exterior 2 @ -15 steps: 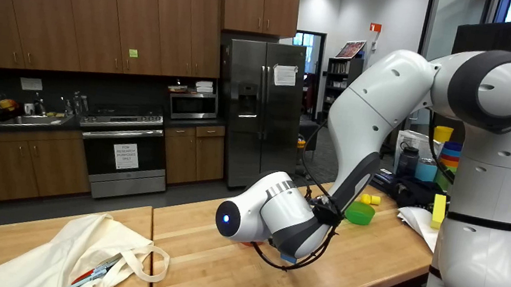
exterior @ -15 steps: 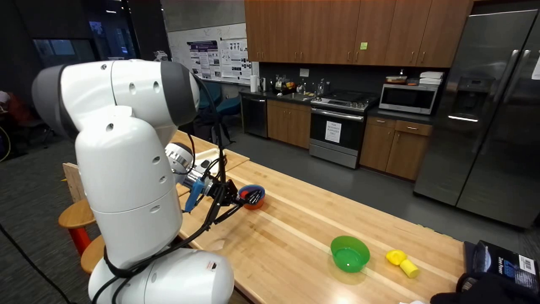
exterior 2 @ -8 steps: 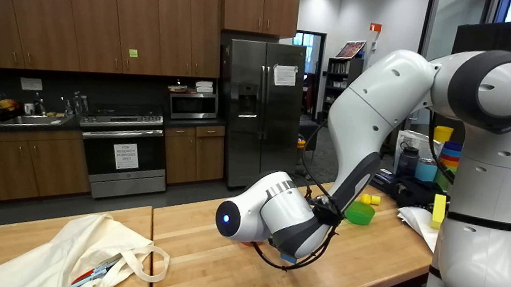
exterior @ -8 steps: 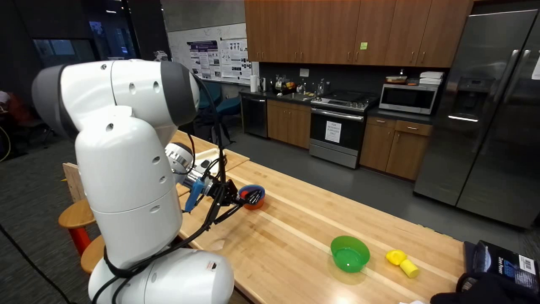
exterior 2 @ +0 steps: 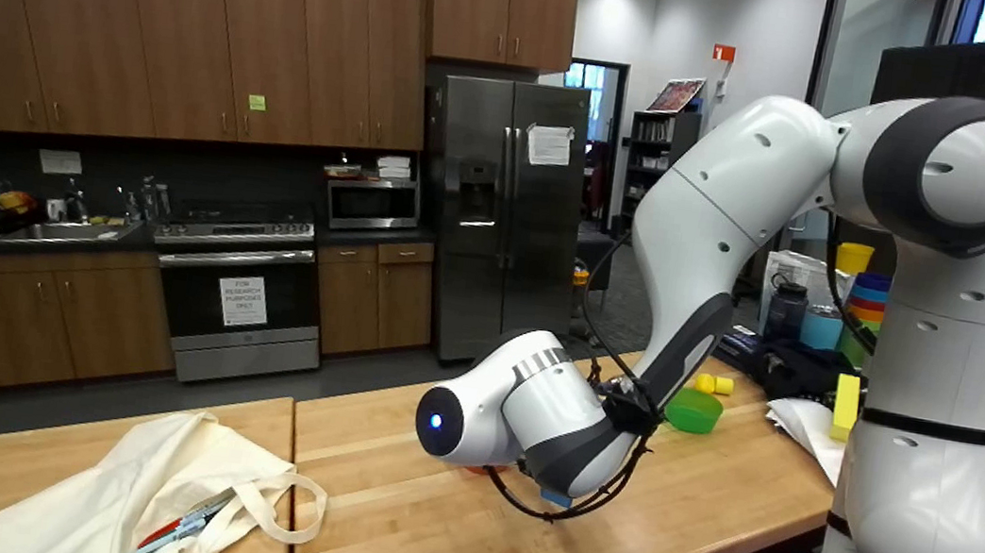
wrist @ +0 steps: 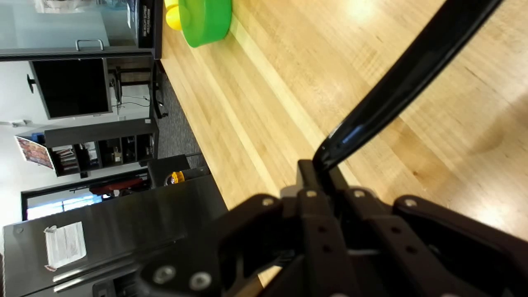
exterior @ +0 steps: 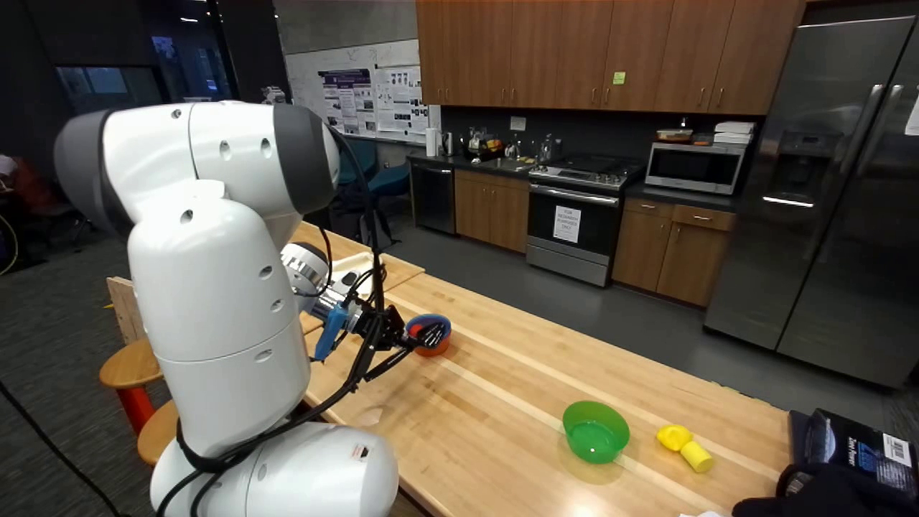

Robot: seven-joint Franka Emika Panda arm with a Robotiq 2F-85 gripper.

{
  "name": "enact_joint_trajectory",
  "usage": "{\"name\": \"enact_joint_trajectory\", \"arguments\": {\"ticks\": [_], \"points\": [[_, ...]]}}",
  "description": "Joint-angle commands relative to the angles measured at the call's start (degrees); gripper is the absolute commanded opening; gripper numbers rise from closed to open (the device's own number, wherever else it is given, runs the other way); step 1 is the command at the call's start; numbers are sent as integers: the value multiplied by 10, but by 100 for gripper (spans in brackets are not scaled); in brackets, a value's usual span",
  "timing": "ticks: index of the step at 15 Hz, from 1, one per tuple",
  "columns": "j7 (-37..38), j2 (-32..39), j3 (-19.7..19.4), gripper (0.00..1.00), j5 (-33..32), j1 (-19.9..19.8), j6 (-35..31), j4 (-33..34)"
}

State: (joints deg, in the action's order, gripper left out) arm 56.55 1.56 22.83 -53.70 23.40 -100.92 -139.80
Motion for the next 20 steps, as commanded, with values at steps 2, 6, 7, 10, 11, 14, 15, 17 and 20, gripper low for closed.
{"name": "enact_joint_trajectory", "arguments": {"ticks": [2, 6, 7, 10, 11, 14, 15, 17, 20], "points": [[0, 0, 1, 7, 0, 0, 1, 1], [0, 0, 1, 7, 0, 0, 1, 0], [0, 0, 1, 7, 0, 0, 1, 0], [0, 0, 1, 7, 0, 0, 1, 0], [0, 0, 1, 7, 0, 0, 0, 0], [-13, -8, 2, 2, 0, 1, 4, -3], [-32, -8, 4, 2, -2, 3, 10, -1], [-72, 7, 9, 2, -2, 8, 54, 16], [-144, 34, 17, 2, -14, 18, 132, 43]]}}
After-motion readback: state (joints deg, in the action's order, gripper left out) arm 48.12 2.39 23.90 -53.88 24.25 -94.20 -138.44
